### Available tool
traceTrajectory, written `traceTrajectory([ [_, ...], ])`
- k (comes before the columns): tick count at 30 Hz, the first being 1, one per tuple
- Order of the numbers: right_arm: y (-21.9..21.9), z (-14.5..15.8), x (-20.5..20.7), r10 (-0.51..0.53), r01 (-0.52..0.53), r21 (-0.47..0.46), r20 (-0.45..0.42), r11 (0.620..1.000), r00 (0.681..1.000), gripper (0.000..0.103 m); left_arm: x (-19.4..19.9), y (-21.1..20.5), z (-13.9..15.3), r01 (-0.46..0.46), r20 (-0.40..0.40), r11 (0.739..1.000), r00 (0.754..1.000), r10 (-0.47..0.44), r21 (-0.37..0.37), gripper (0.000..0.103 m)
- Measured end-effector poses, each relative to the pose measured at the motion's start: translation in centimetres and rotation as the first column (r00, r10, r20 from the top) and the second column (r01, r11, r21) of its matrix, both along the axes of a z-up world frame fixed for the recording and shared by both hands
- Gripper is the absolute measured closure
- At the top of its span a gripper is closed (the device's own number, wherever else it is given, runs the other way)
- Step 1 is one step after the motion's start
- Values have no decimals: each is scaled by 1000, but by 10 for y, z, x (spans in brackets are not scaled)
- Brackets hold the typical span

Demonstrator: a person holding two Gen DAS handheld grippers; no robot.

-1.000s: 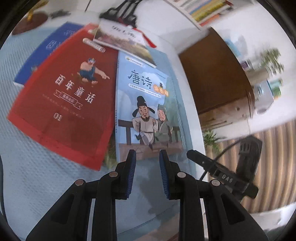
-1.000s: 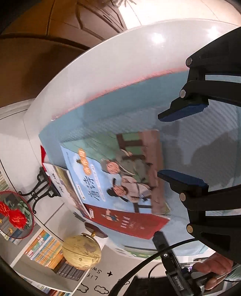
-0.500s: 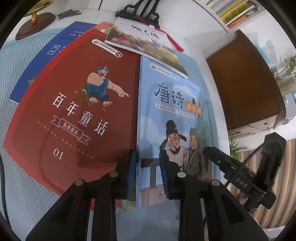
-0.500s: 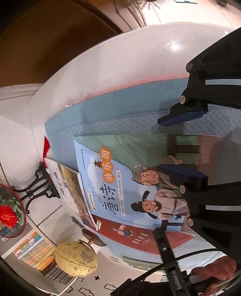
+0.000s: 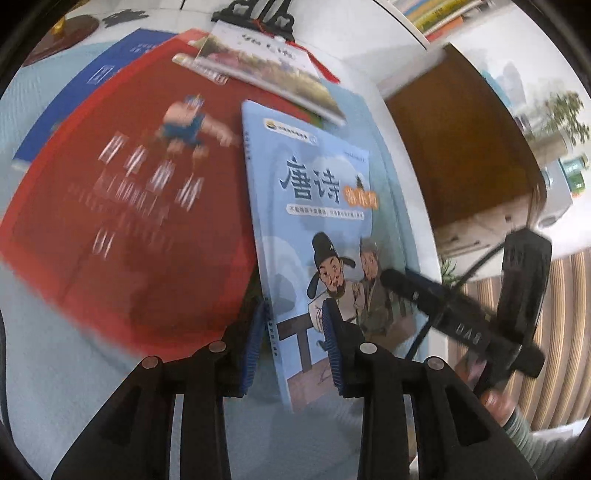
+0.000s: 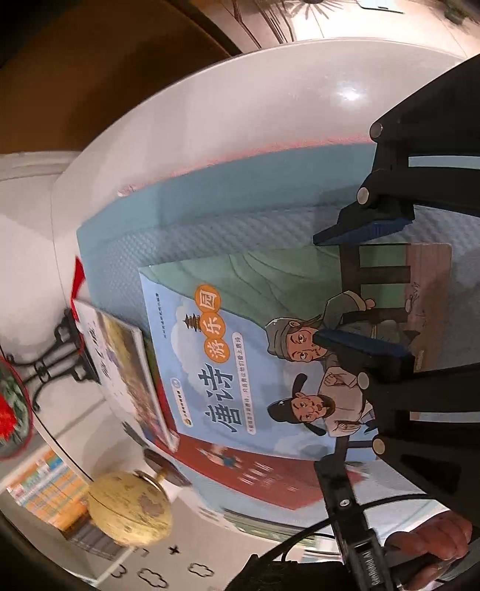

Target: Organize books

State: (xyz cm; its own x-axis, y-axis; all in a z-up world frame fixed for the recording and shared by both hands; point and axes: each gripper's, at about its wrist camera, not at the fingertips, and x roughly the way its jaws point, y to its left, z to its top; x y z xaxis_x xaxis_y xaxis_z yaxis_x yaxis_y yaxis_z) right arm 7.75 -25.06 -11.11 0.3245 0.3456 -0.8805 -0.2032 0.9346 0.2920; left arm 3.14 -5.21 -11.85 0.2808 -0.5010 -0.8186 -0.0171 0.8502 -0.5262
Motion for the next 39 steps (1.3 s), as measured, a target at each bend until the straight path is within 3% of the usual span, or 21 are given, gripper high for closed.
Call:
traceTrajectory([
  [5, 32, -1, -28, 86, -86, -7, -1, 996, 996, 57, -43, 28, -5, -94, -32, 995, 995, 92, -34, 75],
  [12, 84, -5, -41, 216, -216, 13, -6, 976, 976, 58, -64, 69, -12, -255, -51, 967, 966, 255, 6, 75],
  [19, 77, -8, -44, 225, -224, 35, -36, 974, 974, 58, -84, 66, -18, -260, -16, 964, 965, 262, 60, 73],
  [25, 82, -9, -54, 240, -240, 15, -4, 971, 971, 56, -77, 56, -12, -229, 0, 969, 973, 230, 92, 73],
  [27, 78, -10, -54, 226, -226, 40, -4, 973, 974, 55, -82, 60, -1, -233, 26, 972, 972, 232, 33, 73],
  [30, 67, -12, -51, 197, -194, 108, -20, 975, 980, 55, -90, 72, 19, -241, 67, 955, 965, 255, -172, 73],
  [32, 64, -13, -50, 191, -186, 137, -26, 973, 981, 54, -89, 72, 29, -222, 93, 945, 964, 250, -239, 73],
  [35, 65, -12, -52, 199, -194, 141, -21, 971, 980, 51, -84, 61, 31, -204, 118, 959, 966, 230, -194, 73],
  [39, 66, -12, -54, 204, -200, 141, -12, 970, 979, 51, -76, 60, 4, -255, 53, 954, 962, 267, -160, 73],
])
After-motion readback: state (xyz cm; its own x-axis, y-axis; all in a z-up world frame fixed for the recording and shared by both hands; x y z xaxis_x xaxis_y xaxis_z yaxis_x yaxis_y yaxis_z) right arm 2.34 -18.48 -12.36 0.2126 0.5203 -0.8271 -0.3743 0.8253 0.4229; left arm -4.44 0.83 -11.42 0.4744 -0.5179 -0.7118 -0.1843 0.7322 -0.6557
